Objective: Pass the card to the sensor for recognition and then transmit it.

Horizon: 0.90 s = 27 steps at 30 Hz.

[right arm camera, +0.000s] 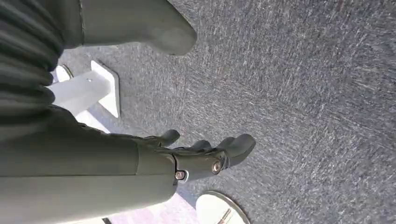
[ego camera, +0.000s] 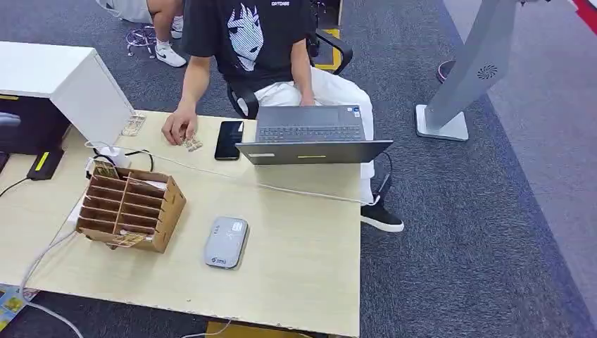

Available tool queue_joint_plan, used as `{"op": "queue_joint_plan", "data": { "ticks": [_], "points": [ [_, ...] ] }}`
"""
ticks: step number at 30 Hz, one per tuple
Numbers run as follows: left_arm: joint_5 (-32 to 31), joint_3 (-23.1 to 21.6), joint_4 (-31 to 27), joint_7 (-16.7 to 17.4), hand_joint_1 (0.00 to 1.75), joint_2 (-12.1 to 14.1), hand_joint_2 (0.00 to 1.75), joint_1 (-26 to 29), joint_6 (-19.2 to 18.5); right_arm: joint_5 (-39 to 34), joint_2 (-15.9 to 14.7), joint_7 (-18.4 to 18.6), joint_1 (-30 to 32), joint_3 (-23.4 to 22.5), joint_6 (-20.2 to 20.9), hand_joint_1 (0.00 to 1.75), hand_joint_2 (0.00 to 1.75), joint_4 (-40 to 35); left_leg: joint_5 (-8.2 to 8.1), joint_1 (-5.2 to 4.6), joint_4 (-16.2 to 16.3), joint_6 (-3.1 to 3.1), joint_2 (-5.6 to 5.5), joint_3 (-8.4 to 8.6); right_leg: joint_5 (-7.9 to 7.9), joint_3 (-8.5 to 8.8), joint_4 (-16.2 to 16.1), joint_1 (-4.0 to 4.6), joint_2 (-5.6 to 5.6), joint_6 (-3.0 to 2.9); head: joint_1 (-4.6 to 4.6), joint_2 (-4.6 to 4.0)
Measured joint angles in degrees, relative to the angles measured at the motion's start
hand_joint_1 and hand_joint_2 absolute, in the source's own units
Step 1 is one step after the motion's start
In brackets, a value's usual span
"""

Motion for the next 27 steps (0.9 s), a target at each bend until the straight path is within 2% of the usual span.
{"op": "queue_joint_plan", "data": {
  "ticks": [2,3,5,7,9,12,13,14,15,16,17,18,19,21,23,27],
  "points": [
    [4.30,5.75,-1.80,3.58,0.00,2.17,1.75,4.33,-7.47,0.61,-0.15,-0.29,-0.01,0.00,0.46,0.00,1.75,0.00,0.00,0.01,0.00,0.00,0.00,0.00,0.01,-0.01,-0.01,0.01,0.00,-0.01,-0.04,0.00],
    [6.05,9.23,-2.72,5.24,0.00,2.65,1.75,6.51,-10.05,0.79,-0.24,-0.33,-0.01,-0.02,0.66,0.00,1.75,0.02,0.00,0.00,0.00,0.00,0.00,0.00,0.01,0.00,-0.01,0.00,0.00,-0.01,-0.09,0.00],
    [7.77,16.46,-4.25,7.40,0.00,3.35,1.75,10.65,-12.73,0.83,-0.28,-0.35,-0.04,0.00,0.77,0.00,1.75,0.02,-0.01,0.00,0.00,0.00,-0.02,-0.01,0.00,0.00,-0.02,0.00,-0.02,0.00,-0.06,0.00],
    [7.80,20.74,-5.03,8.25,0.00,4.01,1.75,13.48,-13.51,0.81,-0.35,-0.35,-0.11,0.00,0.77,0.00,1.75,0.02,-0.01,0.00,0.00,0.00,-0.04,-0.01,-0.01,0.00,-0.02,0.01,-0.05,0.00,-0.06,0.00],
    [5.51,24.02,-5.45,7.63,0.00,4.64,1.75,16.89,-12.46,0.81,-0.35,-0.35,-0.14,0.00,0.77,0.00,1.75,0.02,-0.01,0.00,0.00,0.00,-0.05,0.00,-0.01,0.00,-0.02,0.00,-0.04,0.00,-0.04,0.00],
    [-2.47,26.83,-5.51,3.37,0.00,4.95,1.75,21.47,-5.76,0.96,-0.35,-0.33,-0.14,-0.02,0.79,0.00,1.75,0.02,-0.01,0.00,0.00,0.00,-0.05,0.01,-0.01,0.00,-0.02,0.00,-0.05,0.00,-0.06,0.00],
    [-8.44,26.81,-5.43,0.00,0.00,5.01,1.75,24.01,1.95,1.01,-0.37,-0.29,-0.18,0.00,0.79,0.00,1.75,0.02,-0.01,-0.01,0.00,0.00,-0.06,0.03,-0.01,0.00,-0.03,0.00,-0.05,0.00,-0.06,0.00],
    [-11.54,25.77,-4.90,-1.95,0.00,5.25,1.75,25.44,8.36,1.05,-0.35,-0.26,-0.20,0.00,0.79,0.00,1.75,0.02,0.00,0.00,0.00,0.00,-0.06,0.02,-0.01,0.02,-0.02,0.00,-0.06,0.00,-0.04,0.00],
    [-14.53,23.28,-3.87,-3.78,0.00,5.45,1.75,25.79,16.39,1.25,-0.35,-0.24,-0.25,0.00,0.79,0.00,1.75,0.02,0.00,-0.02,0.00,0.00,-0.06,0.02,0.00,0.05,-0.02,-0.01,-0.06,0.00,-0.04,0.00],
    [-17.51,19.75,-2.88,-5.05,0.00,5.00,1.75,23.83,21.10,1.53,-0.35,-0.09,-0.30,0.00,0.79,0.00,1.75,0.02,0.00,-0.02,0.00,0.00,-0.04,0.02,0.00,0.06,-0.02,-0.01,-0.04,0.00,-0.04,0.00],
    [-21.06,16.08,-1.90,-5.99,0.00,4.04,1.75,19.75,22.50,1.82,-0.35,0.09,-0.34,0.00,0.77,0.00,1.75,0.02,0.00,-0.04,0.00,0.00,-0.02,0.02,0.02,0.06,-0.02,-0.02,-0.02,-0.03,-0.02,0.00],
    [-26.77,10.35,-0.44,-7.21,0.00,1.02,1.75,13.84,22.71,1.88,-0.28,0.33,-0.39,0.00,0.74,0.00,1.75,0.02,0.00,-0.11,-0.02,0.00,0.00,0.07,0.02,0.09,-0.01,-0.08,-0.01,-0.02,-0.06,0.00],
    [-32.54,3.49,1.46,-7.96,0.00,-1.55,1.75,10.33,22.71,1.99,-0.20,0.44,-0.43,0.00,0.72,0.00,1.75,0.02,0.01,-0.15,-0.04,0.00,-0.02,0.16,0.02,0.15,0.03,-0.11,-0.03,-0.03,-0.08,0.00],
    [-40.04,-4.95,5.34,-8.80,0.00,-5.38,1.75,5.98,23.17,2.03,0.07,0.50,-0.59,0.04,0.66,0.00,1.75,0.04,0.03,-0.08,-0.03,-0.02,-0.19,0.15,-0.01,0.19,0.03,-0.05,-0.20,-0.01,-0.17,0.00],
    [-43.08,-11.38,8.44,-9.15,0.00,-9.30,1.75,1.76,24.14,2.18,0.07,0.61,-0.71,0.04,0.66,0.00,1.75,0.04,0.09,0.00,-0.02,-0.01,-0.45,0.04,-0.02,0.19,-0.05,0.01,-0.47,0.00,-0.17,0.00],
    [-51.27,-19.56,14.25,-9.17,0.00,-16.63,1.75,-4.33,29.51,2.93,0.24,0.65,-1.13,0.13,0.70,0.00,1.75,0.04,0.11,-0.11,-0.02,-0.01,-0.59,0.05,0.00,0.30,-0.11,-0.08,-0.61,0.01,-0.04,0.00]
  ]
}}
